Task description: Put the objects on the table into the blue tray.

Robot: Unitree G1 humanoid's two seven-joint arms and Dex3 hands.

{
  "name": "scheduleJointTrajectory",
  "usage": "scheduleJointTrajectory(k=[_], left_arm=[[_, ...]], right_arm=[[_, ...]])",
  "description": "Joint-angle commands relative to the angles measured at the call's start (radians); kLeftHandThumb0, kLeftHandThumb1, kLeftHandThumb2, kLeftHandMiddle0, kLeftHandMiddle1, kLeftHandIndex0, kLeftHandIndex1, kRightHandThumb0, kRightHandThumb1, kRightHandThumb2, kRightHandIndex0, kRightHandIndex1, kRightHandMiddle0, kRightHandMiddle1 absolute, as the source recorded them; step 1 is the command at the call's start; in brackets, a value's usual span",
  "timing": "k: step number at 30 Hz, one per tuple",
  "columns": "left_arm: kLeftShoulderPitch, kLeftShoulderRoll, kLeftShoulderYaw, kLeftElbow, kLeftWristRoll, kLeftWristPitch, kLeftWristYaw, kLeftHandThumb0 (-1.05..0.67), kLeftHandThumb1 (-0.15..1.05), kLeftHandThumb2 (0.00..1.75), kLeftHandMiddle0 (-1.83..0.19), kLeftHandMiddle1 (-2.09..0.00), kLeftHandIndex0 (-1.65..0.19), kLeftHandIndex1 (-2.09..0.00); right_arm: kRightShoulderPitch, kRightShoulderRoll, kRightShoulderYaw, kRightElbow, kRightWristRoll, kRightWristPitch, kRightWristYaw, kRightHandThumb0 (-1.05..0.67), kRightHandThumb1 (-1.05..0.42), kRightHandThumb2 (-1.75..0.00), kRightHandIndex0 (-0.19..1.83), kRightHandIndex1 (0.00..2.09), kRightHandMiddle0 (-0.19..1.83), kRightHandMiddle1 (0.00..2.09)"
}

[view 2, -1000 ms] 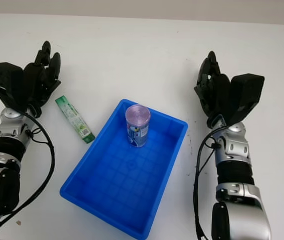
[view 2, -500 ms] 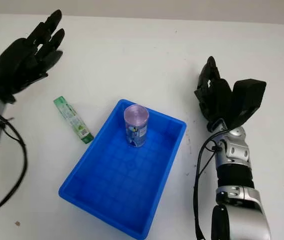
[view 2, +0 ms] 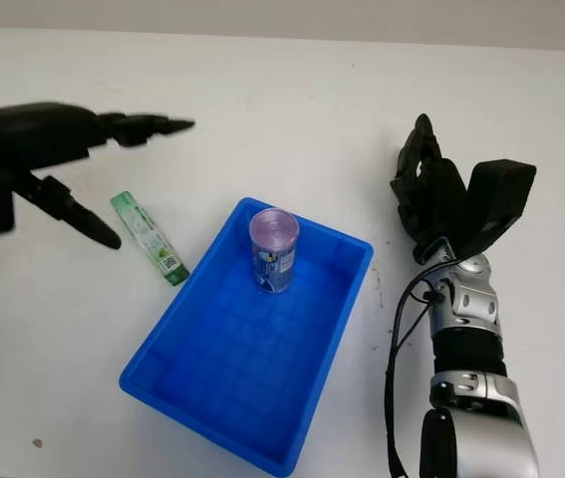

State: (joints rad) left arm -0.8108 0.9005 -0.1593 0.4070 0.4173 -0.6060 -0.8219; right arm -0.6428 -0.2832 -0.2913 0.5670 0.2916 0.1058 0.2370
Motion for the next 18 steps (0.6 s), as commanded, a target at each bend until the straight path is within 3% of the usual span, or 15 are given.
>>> scheduleJointTrajectory(k=[1,4,12,17,18], left_arm=[[0.008,0.028,-0.025,-0.034,0.034,-0.008,0.001,-0.64,0.78,0.06,-0.09,-0.07,-0.08,-0.09],[0.021,0.028,-0.042,-0.044,0.066,-0.013,0.019,-0.63,0.80,0.06,-0.09,-0.07,-0.09,-0.09],[0.044,-0.001,-0.091,0.046,0.192,-0.041,0.192,-0.61,0.82,0.06,-0.13,-0.07,-0.14,-0.09],[0.066,-0.048,-0.106,0.192,0.314,-0.126,0.579,-0.50,0.83,0.06,-0.40,-0.15,-0.39,-0.20],[0.060,-0.050,-0.130,0.227,0.390,-0.150,0.730,-0.48,0.85,0.07,-0.46,-0.18,-0.43,-0.23]], right_arm=[[-0.003,0.001,-0.006,0.009,0.008,0.004,0.005,-0.68,-1.05,-0.80,-0.19,0.00,-0.19,0.00],[-0.007,0.001,-0.008,0.015,0.010,0.006,0.005,-0.68,-1.05,-0.80,-0.19,0.00,-0.19,0.00],[-0.009,-0.007,-0.008,0.008,0.007,0.019,0.001,-0.68,-1.05,-0.80,-0.19,0.00,-0.19,0.00],[-0.007,-0.009,-0.011,0.009,0.010,0.020,0.009,-0.69,-1.05,-0.80,-0.19,0.00,-0.19,0.00],[-0.008,-0.007,-0.013,0.012,0.013,0.019,0.012,-0.69,-1.05,-0.79,-0.19,0.00,-0.19,0.00]])
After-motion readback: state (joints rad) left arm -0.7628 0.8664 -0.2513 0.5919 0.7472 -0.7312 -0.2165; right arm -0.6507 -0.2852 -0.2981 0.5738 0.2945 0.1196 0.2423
